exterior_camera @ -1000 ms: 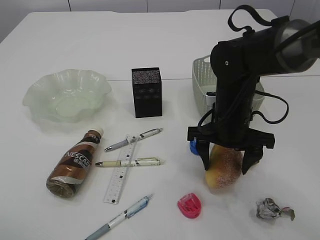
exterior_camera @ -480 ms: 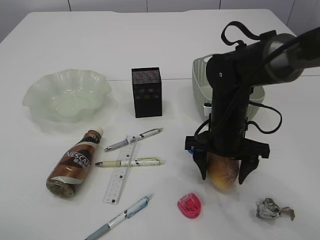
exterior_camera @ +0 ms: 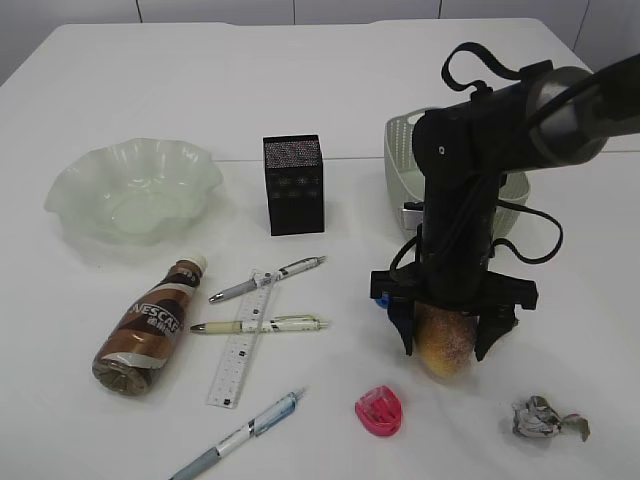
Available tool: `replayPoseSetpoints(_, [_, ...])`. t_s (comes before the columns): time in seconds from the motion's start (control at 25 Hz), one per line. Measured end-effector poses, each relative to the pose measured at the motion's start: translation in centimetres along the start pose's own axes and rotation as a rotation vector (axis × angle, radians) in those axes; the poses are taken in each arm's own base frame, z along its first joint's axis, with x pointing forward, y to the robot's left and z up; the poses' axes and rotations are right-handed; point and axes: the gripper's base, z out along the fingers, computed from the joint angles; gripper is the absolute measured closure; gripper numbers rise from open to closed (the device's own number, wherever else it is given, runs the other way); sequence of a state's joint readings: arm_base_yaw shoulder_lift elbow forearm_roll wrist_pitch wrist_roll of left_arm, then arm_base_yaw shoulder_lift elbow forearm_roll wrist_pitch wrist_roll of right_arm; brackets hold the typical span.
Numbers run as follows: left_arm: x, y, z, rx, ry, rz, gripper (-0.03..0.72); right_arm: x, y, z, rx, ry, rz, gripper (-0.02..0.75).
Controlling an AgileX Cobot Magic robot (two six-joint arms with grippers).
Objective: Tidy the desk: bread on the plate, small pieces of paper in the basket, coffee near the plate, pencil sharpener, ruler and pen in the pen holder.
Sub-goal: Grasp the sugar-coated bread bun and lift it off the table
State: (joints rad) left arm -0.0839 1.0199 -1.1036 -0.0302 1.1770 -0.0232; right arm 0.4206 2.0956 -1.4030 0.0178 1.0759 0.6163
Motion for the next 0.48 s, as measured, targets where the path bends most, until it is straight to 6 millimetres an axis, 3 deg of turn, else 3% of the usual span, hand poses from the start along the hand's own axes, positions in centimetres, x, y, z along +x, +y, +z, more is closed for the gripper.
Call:
replayPoseSetpoints(0.12, [0.02, 0.0, 0.0, 0.0, 0.002, 0.0, 0.195, -0.04, -0.01, 0.0, 0.001, -0.004, -0.014, 0.21])
replayPoseSetpoints(0.4, [0.05, 0.0, 0.0, 0.0, 0.005, 0.0, 0.195, -0.06, 0.01, -0.04, 0.0, -0.005, -0.027, 0.444])
replayPoseSetpoints(0.48, [0.05, 0.0, 0.0, 0.0, 0.005, 0.0, 0.195, -0.06, 0.03, -0.06, -0.001, -0.005, -0.026, 0.477])
